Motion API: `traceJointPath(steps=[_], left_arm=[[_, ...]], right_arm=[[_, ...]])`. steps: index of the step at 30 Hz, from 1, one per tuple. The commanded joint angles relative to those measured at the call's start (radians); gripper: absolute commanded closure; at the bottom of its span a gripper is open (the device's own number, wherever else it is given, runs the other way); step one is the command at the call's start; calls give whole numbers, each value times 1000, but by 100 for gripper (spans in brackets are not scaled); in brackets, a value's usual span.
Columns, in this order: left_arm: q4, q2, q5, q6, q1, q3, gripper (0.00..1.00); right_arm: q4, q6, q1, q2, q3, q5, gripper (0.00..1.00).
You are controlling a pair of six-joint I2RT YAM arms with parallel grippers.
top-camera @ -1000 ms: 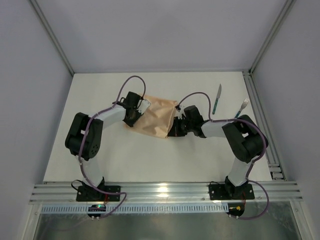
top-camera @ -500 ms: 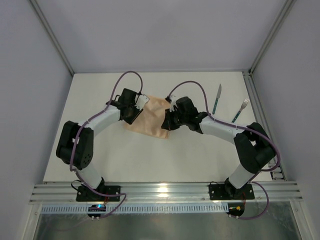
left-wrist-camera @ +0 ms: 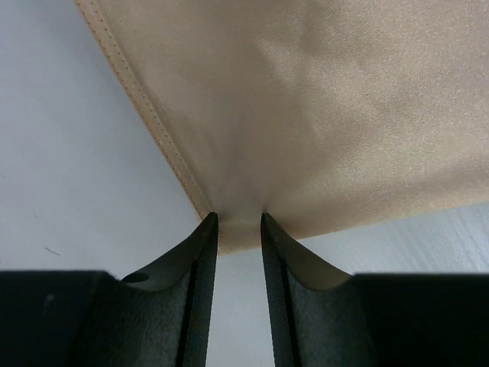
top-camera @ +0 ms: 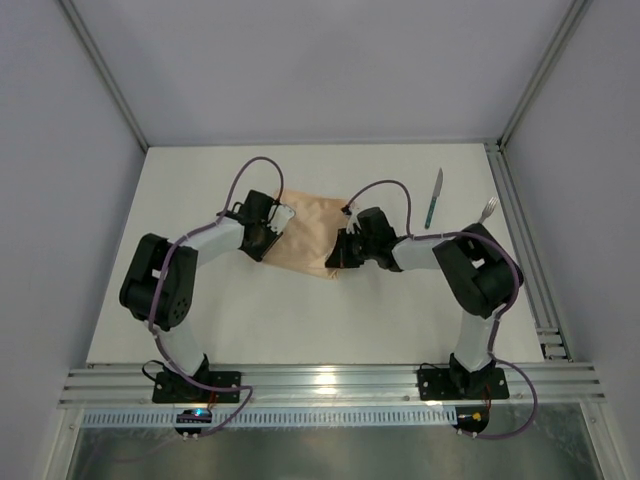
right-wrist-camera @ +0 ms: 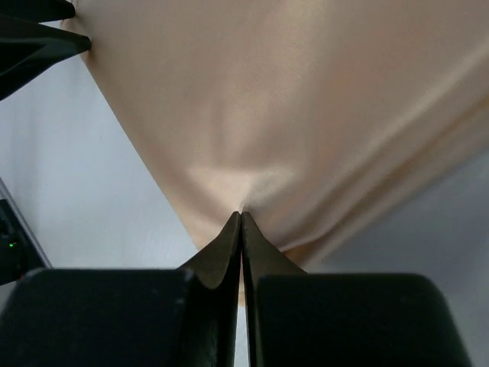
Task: Fold the napkin into a case and place the utensils inside
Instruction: Smooth out the square-folded napkin at the center of the board.
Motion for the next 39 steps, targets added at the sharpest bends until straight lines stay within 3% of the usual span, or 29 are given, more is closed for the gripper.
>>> traceJointPath(steps=[1, 7, 12, 17, 26, 39], left_arm=[[33, 9, -16, -1, 7, -50, 69], [32, -6, 24, 14, 7, -63, 69], [27, -43, 62, 14, 7, -70, 68], [20, -55, 65, 19, 7, -68, 68], [24, -58, 51, 24, 7, -67, 68], [32, -37, 51, 33, 7, -88, 70]], right_arm=[[64, 57, -48, -25, -100, 3, 96], [-30, 14, -53, -157, -107, 19, 96], [-84, -1, -53, -202, 51, 17, 96], [-70, 28, -86, -58, 244, 13, 96], [-19, 190, -202, 215, 381, -10, 96], [-41, 289, -298, 263, 416, 32, 96]])
